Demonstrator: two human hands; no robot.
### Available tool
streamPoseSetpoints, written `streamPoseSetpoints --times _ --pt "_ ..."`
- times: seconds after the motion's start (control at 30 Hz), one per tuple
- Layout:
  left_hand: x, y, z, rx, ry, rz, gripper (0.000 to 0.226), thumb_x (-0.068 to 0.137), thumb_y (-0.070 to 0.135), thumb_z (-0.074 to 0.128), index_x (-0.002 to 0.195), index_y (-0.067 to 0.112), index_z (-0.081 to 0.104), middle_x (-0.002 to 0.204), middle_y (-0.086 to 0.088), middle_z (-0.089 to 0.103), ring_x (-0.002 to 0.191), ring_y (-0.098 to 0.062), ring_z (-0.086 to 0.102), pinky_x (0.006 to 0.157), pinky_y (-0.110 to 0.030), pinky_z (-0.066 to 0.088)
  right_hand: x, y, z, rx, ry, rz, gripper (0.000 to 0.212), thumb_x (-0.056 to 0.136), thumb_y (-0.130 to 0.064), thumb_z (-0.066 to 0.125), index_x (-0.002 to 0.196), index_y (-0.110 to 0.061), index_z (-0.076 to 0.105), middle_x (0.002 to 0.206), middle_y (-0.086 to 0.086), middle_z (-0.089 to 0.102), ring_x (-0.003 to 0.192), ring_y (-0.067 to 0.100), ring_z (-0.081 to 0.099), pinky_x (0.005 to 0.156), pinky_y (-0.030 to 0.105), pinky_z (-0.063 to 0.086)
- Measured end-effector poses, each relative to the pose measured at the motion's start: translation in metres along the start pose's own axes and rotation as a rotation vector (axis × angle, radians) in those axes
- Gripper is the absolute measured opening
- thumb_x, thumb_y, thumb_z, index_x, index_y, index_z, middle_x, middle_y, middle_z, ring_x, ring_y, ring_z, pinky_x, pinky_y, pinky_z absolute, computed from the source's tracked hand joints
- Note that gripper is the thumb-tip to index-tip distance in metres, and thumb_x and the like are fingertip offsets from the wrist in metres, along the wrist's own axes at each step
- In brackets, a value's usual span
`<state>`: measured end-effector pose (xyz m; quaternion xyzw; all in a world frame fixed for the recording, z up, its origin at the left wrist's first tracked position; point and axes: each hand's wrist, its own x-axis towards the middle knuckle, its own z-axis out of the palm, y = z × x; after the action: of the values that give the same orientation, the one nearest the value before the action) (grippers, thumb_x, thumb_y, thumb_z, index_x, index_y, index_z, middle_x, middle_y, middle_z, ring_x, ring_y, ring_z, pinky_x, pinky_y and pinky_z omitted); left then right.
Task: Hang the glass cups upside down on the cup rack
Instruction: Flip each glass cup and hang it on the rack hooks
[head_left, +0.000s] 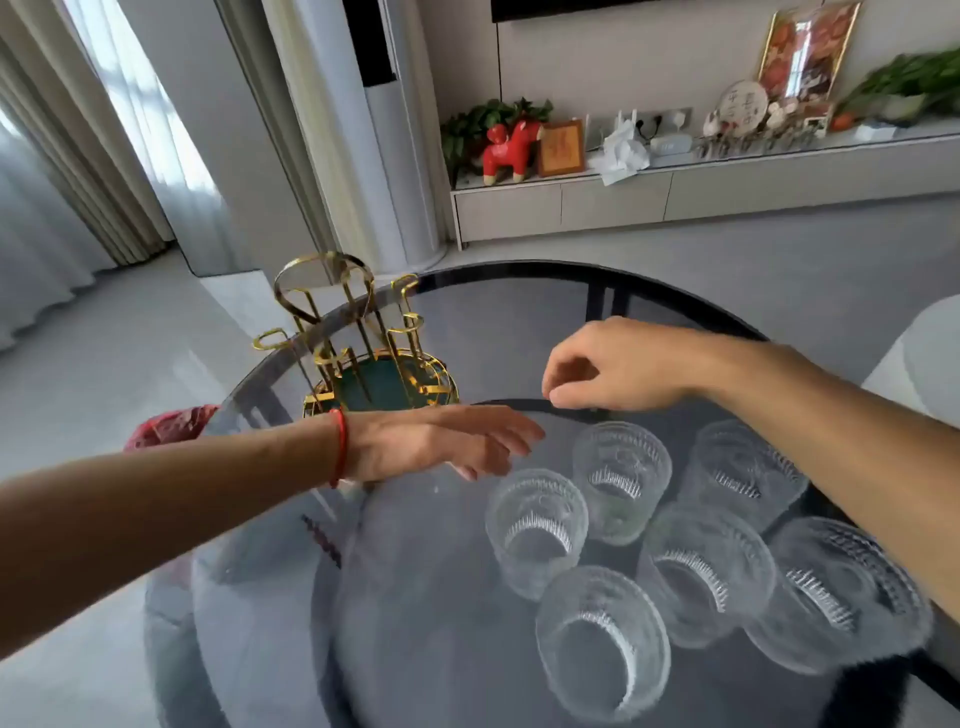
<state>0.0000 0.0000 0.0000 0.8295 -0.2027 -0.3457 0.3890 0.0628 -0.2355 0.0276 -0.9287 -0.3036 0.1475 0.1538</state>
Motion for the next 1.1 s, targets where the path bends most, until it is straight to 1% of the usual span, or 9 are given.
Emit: streamPoseSetpoints --times 0.13,0.3,0.5,0.67,0.77,0.83,0.9,1.0,1.1 --pt "-0.027 -0.005 0.057 -0.032 0.360 0.088 0.068 0.081 0.050 0.060 0.145 0.031 0.047 0.140 0.009 0.058 0.125 -0.008 0.055 0.102 -0.022 0.048 -0.039 -0.025 0.026 0.065 0.365 0.048 0.018 0.095 -0.022 0.066 0.107 -0.020 0.079 0.101 0.000 0.080 0.097 0.019 0.071 0.089 0.034 0.054" --pt "-0.068 -0.018 0.119 0.208 0.887 0.154 0.052 0.091 0.036 0.064 0.138 0.019 0.048 0.137 -0.005 0.053 0.124 -0.019 0.052 0.102 -0.045 0.052 -0.121 -0.064 0.061 0.179 0.699 0.090 0.012 0.090 -0.031 0.067 0.092 -0.024 0.077 0.077 -0.014 0.073 0.074 0.000 0.065 0.076 0.023 0.055" --pt "-0.094 -0.025 0.169 0.146 0.809 0.045 0.055 0.086 0.029 0.070 0.135 0.024 0.046 0.131 0.000 0.052 0.113 -0.017 0.054 0.096 -0.039 0.055 -0.158 -0.097 0.139 -0.337 0.364 0.261 0.093 0.078 -0.084 0.029 0.140 -0.019 0.051 0.138 -0.001 0.062 0.133 0.025 0.039 0.106 0.047 0.027" --pt "-0.095 -0.036 0.174 0.105 0.744 0.085 0.046 0.085 0.027 0.069 0.128 0.026 0.055 0.122 0.005 0.059 0.110 -0.012 0.058 0.093 -0.037 0.056 -0.151 -0.091 0.153 -0.464 0.408 0.282 0.091 0.075 -0.080 0.041 0.144 -0.021 0.045 0.133 -0.002 0.062 0.132 0.023 0.038 0.103 0.043 0.017" --pt "-0.093 -0.040 0.165 -0.024 0.613 0.008 0.026 0.091 0.021 0.065 0.117 0.021 0.066 0.112 0.002 0.068 0.099 -0.012 0.066 0.086 -0.033 0.060 -0.157 -0.097 0.145 -0.365 0.442 0.289 0.093 0.066 -0.084 0.048 0.142 -0.030 0.051 0.124 -0.010 0.064 0.127 0.017 0.044 0.104 0.039 0.026" --pt "-0.093 -0.040 0.162 -0.434 0.567 -0.061 0.021 0.097 0.016 0.058 0.112 0.005 0.068 0.100 -0.012 0.071 0.081 -0.025 0.071 0.076 -0.038 0.063 -0.162 -0.103 0.139 -0.223 0.507 0.272 0.089 0.062 -0.087 0.055 0.136 -0.039 0.053 0.119 -0.020 0.062 0.121 0.009 0.044 0.094 0.032 0.037" --pt "-0.095 -0.033 0.158 -0.892 0.460 -0.153 0.036 0.100 0.028 0.053 0.116 -0.003 0.064 0.103 -0.028 0.069 0.077 -0.037 0.072 0.073 -0.044 0.064 -0.162 -0.113 0.128 0.039 0.570 0.245 0.083 0.057 -0.088 0.065 0.129 -0.047 0.053 0.116 -0.029 0.058 0.112 -0.006 0.048 0.085 0.023 0.040" --pt "-0.097 -0.024 0.143 -1.210 0.244 -0.091 0.055 0.099 0.047 0.051 0.123 -0.001 0.065 0.118 -0.038 0.067 0.091 -0.044 0.072 0.083 -0.050 0.063 -0.142 -0.126 0.115 0.430 0.653 0.179 0.077 0.055 -0.082 0.076 0.120 -0.045 0.057 0.112 -0.024 0.064 0.106 -0.016 0.055 0.084 0.015 0.045" --pt "-0.098 -0.018 0.110 -1.308 0.411 0.044 0.041 0.095 0.039 0.062 0.119 0.007 0.071 0.116 -0.026 0.074 0.094 -0.036 0.072 0.080 -0.042 0.064 -0.109 -0.139 0.104 0.648 0.575 0.152 0.077 0.055 -0.074 0.078 0.122 -0.042 0.057 0.117 -0.017 0.063 0.107 -0.006 0.061 0.091 0.031 0.056"
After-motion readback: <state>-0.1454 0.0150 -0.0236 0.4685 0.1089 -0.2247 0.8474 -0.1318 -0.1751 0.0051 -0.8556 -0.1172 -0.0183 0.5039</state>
